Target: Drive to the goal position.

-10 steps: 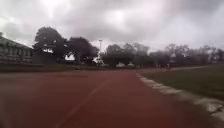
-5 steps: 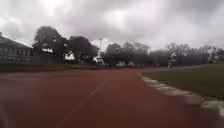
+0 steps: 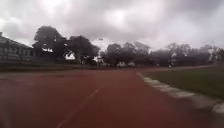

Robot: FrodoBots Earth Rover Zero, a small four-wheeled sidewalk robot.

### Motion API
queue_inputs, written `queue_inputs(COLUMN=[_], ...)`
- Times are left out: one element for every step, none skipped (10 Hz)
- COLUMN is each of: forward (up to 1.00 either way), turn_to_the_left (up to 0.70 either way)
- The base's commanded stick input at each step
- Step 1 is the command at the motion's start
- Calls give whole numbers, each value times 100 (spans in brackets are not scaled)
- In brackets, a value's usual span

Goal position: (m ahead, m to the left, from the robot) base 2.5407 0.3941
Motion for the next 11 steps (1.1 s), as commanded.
queue_inputs(forward=[50, 50, 50, 50, 50, 50, 50, 50, 50, 50, 50], turn_to_the_left=[2, 2, 2, 2, 2, 2, 2, 2, 2, 2, 2])
